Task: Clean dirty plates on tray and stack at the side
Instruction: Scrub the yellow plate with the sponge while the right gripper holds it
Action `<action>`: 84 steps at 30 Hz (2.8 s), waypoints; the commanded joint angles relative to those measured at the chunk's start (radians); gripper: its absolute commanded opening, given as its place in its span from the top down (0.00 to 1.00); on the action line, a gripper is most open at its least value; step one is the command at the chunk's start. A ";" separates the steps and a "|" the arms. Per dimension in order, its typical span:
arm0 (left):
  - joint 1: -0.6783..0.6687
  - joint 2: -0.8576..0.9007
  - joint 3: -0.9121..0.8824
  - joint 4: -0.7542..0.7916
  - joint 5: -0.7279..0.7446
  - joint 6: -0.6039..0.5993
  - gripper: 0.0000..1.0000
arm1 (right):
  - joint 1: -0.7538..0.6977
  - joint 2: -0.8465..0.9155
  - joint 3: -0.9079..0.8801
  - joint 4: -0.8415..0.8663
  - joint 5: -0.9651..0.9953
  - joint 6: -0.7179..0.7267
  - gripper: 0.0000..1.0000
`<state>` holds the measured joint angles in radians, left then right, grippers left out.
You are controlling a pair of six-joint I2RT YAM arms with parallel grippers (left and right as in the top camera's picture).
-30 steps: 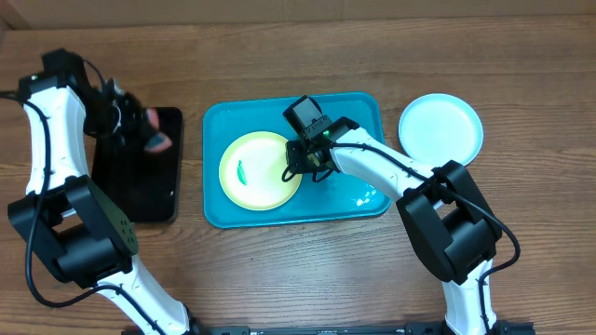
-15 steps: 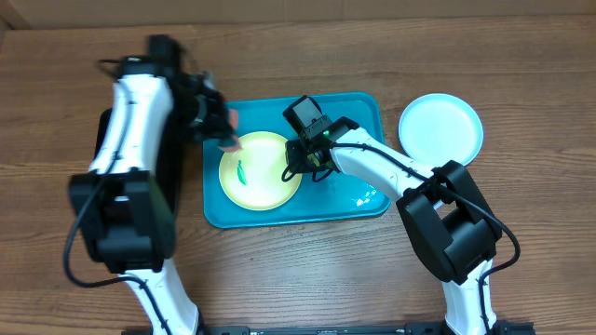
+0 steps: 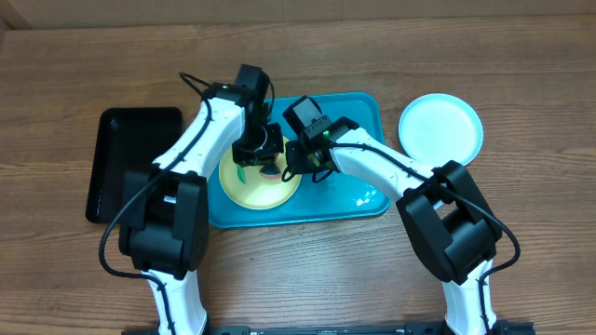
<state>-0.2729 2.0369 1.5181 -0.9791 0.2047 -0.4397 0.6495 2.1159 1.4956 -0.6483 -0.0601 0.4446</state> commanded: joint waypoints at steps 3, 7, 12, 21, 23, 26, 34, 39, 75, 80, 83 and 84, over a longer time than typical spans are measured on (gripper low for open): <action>-0.006 -0.002 -0.010 0.011 -0.079 -0.055 0.94 | -0.002 -0.005 -0.009 -0.004 0.015 0.001 0.96; -0.006 -0.002 -0.010 0.016 -0.085 -0.055 0.76 | -0.002 -0.005 -0.009 -0.004 0.015 0.001 0.96; 0.000 -0.002 -0.010 0.015 -0.081 -0.055 0.66 | -0.002 -0.005 -0.009 -0.004 0.015 0.001 0.96; -0.001 -0.002 -0.010 0.003 -0.081 -0.055 0.69 | -0.002 -0.005 -0.009 -0.004 0.015 0.001 0.96; -0.001 -0.002 -0.010 0.000 -0.081 -0.055 0.83 | -0.002 -0.005 -0.009 -0.004 0.015 0.001 0.96; -0.001 -0.002 -0.010 -0.002 -0.081 -0.055 0.85 | -0.002 -0.005 -0.009 -0.004 0.015 0.001 0.96; -0.003 -0.001 -0.029 0.010 -0.081 -0.055 0.75 | -0.002 -0.005 -0.009 -0.004 0.015 0.001 0.96; -0.002 0.000 -0.077 0.034 -0.082 -0.055 0.83 | -0.002 -0.005 -0.009 -0.005 0.015 0.001 0.96; 0.072 -0.001 -0.005 0.032 0.071 0.024 0.96 | -0.002 -0.005 -0.009 -0.005 0.016 0.001 0.96; 0.032 0.008 -0.012 0.074 0.108 0.021 0.96 | -0.002 -0.005 -0.009 -0.008 0.016 0.001 0.96; 0.008 0.016 -0.012 0.046 0.021 0.020 0.96 | -0.002 -0.005 -0.009 -0.008 0.016 0.001 0.96; 0.003 0.019 -0.012 0.032 -0.014 0.021 0.96 | -0.002 -0.005 -0.009 -0.008 0.016 0.001 0.96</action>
<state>-0.2481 2.0373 1.4895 -0.9260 0.2329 -0.4347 0.6495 2.1159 1.4956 -0.6540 -0.0628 0.4446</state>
